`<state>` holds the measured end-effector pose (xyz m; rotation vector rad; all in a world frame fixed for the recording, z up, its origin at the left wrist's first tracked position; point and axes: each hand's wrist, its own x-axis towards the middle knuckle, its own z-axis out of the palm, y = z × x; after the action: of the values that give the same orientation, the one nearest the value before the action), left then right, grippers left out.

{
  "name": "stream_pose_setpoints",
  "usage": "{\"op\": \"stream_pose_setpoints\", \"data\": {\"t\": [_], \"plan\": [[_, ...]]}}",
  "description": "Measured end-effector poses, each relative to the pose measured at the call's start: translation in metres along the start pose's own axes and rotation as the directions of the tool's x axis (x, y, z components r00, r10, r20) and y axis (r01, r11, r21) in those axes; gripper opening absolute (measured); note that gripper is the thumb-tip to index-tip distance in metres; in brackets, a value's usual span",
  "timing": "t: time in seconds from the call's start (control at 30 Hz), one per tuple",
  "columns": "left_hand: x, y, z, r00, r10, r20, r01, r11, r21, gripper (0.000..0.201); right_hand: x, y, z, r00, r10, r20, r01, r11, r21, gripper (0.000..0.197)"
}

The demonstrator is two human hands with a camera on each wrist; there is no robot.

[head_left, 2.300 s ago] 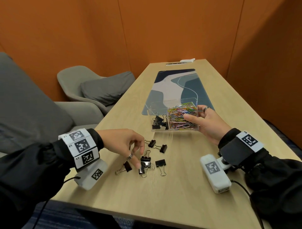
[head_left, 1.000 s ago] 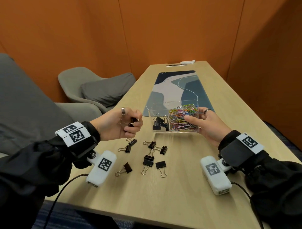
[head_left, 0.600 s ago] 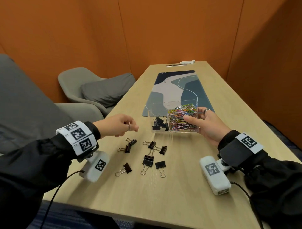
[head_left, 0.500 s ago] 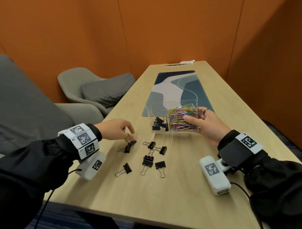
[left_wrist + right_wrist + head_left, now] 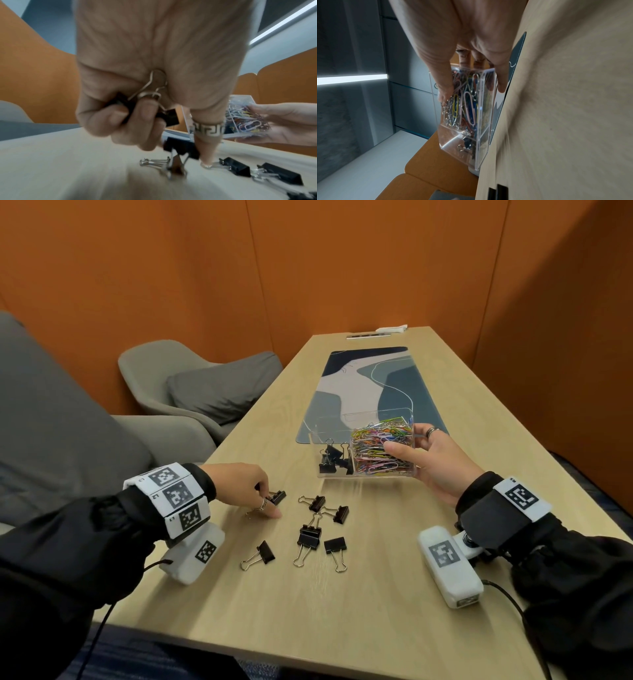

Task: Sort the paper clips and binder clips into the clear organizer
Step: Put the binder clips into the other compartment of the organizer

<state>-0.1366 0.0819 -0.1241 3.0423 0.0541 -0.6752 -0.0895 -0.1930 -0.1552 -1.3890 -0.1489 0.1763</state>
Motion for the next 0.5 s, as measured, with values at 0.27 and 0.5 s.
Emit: {"op": "stream_pose_setpoints", "data": {"t": [0.27, 0.5], "plan": [[-0.014, 0.008, -0.012, 0.999, 0.017, 0.04, 0.006, 0.854, -0.52, 0.017, -0.001, 0.0, 0.0, 1.0, -0.006, 0.003, 0.006, 1.0, 0.003, 0.052], [-0.02, 0.013, -0.019, 0.987, 0.162, 0.022, -0.079, 0.589, -0.804, 0.01, 0.0, 0.0, 0.0, 1.0, -0.006, 0.009, 0.006, 1.0, -0.002, 0.05]]}}
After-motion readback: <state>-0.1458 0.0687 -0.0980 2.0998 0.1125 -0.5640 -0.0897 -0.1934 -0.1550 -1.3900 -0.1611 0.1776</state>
